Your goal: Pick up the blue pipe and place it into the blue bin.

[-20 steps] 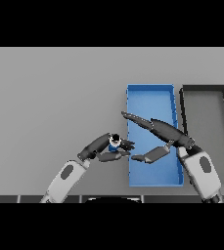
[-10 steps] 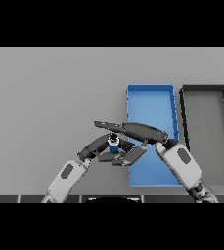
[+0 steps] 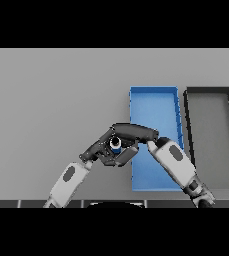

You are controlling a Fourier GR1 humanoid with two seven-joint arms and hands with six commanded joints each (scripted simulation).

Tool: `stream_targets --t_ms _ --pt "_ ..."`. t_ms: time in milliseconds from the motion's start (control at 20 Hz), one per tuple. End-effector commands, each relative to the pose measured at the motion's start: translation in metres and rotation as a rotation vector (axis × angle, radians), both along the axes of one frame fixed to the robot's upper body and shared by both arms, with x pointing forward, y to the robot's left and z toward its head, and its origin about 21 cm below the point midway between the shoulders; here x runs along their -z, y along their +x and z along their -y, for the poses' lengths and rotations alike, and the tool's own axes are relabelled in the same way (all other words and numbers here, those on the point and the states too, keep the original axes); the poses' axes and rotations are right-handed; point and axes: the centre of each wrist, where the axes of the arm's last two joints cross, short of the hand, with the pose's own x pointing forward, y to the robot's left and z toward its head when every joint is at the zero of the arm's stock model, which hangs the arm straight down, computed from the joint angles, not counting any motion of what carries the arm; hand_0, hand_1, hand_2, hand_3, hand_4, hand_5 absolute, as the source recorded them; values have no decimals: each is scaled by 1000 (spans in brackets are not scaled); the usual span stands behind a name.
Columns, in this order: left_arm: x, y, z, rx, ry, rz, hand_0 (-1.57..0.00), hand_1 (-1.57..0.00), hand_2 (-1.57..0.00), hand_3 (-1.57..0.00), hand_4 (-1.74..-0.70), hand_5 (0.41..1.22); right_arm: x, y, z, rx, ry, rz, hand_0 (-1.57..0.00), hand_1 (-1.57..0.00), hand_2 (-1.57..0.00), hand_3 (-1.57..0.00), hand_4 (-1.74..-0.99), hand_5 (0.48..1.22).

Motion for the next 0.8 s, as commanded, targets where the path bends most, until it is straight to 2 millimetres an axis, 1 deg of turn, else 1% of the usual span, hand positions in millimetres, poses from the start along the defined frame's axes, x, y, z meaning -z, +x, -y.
stream_targets --t_ms 0,50,100,150,200,250,300,350,400,450,600,650,700,750 --pt "-3 -2 1 9 -7 1 -1571 -1571 -1553 -1271 -1682 1221 2 -1 1 -5 34 -26 -1186 -1195 -1196 -1031 -1513 671" --pt "-3 -1 2 9 -13 12 -1571 -1571 -1557 -1307 -1694 1221 3 -4 -1 -10 58 -41 -1263 -1270 -1271 -1139 -1495 781" --pt "-5 -1 -1 12 -3 22 -1571 -1571 -1560 -1331 -1703 1221 4 -6 -1 -15 73 -36 -1324 -1330 -1331 -1225 -1481 869" --pt "-5 -2 -2 10 -7 16 -1571 -1571 -1562 -1322 -1711 1221 4 -5 -1 -10 73 -30 -1374 -1378 -1379 -1295 -1475 940" --pt "-1 -2 -2 14 -14 22 -1571 -1571 -1549 -1372 -1717 1221 4 -7 -3 -18 57 -7 -1413 -1417 -1418 -1350 -1474 996" --pt "-3 1 0 10 -21 28 -1571 -1571 -1539 -1412 -1722 1221 6 -8 -3 -22 78 7 -1445 -1448 -1448 -1394 -1477 1041" --pt "-2 0 1 13 -31 35 -1571 -1571 -1545 -1396 -1725 1221 5 -12 -2 -23 80 15 -1470 -1472 -1473 -1429 -1481 1077" --pt "-1 -2 2 11 -38 47 -1571 -1571 -1551 -1417 -1729 1221 4 -14 -4 -24 77 17 -1490 -1492 -1492 -1458 -1485 1106" --pt "-2 -2 2 6 -32 50 -1571 -1571 -1555 -1432 -1731 1221 6 -13 -5 -26 94 -21 -1506 -1508 -1508 -1480 -1488 1129" --pt "-5 -3 2 -2 -25 41 -1571 -1571 -1558 -1437 -1733 1221 7 -13 -6 -25 111 -50 -1519 -1520 -1521 -1499 -1490 1147" --pt "-3 -1 -2 -6 -19 46 -1571 -1571 -1564 -1434 -1732 1221 8 -15 -7 -5 107 -88 -1545 -1545 -1545 -1534 -1494 1183" --pt "-4 -4 -2 -14 -25 49 -1571 -1571 -1566 -1264 -1734 1221 7 -14 -6 -3 114 -93 -1550 -1550 -1550 -1541 -1495 1191" --pt "-5 -3 -5 -18 -17 64 -1446 -1368 -1336 -1051 -1629 1221 6 -15 -7 2 122 -80 -1554 -1554 -1555 -1547 -1496 1197" --pt "-3 -5 -3 -10 2 63 -1175 -1094 -1069 -841 -1512 1221 6 -16 -8 16 112 -81 -1557 -1558 -1558 -1552 -1496 1202"
